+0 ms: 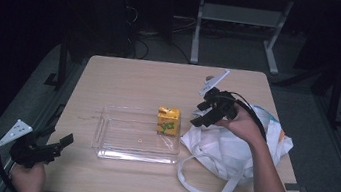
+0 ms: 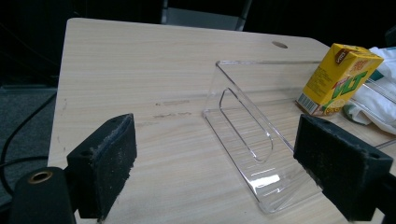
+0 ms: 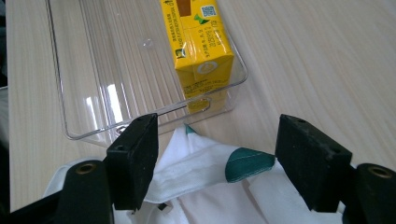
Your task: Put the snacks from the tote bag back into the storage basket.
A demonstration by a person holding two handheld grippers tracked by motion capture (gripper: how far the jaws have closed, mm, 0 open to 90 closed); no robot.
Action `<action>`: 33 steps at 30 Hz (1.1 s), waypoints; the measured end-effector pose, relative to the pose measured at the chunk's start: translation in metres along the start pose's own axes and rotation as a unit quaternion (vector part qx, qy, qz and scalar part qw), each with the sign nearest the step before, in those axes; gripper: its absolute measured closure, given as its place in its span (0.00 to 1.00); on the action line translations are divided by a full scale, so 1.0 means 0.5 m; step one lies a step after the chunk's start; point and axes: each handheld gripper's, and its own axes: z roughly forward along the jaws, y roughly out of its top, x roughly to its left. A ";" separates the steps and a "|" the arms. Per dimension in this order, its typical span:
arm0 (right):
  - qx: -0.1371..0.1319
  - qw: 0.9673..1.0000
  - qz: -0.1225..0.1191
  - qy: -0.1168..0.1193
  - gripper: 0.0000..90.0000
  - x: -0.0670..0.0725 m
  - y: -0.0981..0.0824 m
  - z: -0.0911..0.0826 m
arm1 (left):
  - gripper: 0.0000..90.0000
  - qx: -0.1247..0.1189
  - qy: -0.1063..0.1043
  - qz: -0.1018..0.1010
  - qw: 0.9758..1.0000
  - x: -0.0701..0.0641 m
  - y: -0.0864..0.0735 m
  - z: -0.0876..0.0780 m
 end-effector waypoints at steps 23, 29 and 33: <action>-0.012 0.999 0.038 -0.011 0.33 0.006 -0.083 -0.024 | 0.14 0.003 -0.001 0.005 1.000 -0.001 0.001 0.002; -0.014 0.999 0.046 -0.013 0.33 0.008 -0.105 -0.030 | 0.14 0.003 0.000 0.004 1.000 0.000 0.001 0.001; -0.014 0.998 0.051 -0.014 0.33 0.011 -0.119 -0.034 | 0.14 0.003 -0.001 0.002 1.000 -0.001 0.000 0.002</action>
